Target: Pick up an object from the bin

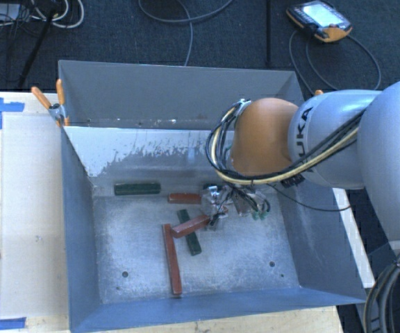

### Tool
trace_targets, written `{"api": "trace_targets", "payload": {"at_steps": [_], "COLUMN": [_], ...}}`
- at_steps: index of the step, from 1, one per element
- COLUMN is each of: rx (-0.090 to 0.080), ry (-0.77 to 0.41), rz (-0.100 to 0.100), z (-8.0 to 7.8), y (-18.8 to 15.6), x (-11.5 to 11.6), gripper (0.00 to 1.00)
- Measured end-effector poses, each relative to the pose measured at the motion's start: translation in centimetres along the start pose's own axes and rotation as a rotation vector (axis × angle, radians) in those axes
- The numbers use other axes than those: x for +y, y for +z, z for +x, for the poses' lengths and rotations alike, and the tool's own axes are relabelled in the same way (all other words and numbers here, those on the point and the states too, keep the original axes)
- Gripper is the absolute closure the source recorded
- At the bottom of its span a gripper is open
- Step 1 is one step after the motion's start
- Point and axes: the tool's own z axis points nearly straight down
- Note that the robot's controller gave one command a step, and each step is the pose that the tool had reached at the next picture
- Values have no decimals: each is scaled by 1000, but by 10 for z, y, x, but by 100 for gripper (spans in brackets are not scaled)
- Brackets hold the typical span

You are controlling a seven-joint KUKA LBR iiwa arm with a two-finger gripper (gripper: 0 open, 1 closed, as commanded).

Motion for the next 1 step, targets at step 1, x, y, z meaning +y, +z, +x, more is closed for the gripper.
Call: {"api": "trace_targets", "payload": {"at_steps": [1], "rx": [7], "ry": [0], "rz": [-1], "z": [2], "y": [-6], "x": [0], "gripper": [100]}}
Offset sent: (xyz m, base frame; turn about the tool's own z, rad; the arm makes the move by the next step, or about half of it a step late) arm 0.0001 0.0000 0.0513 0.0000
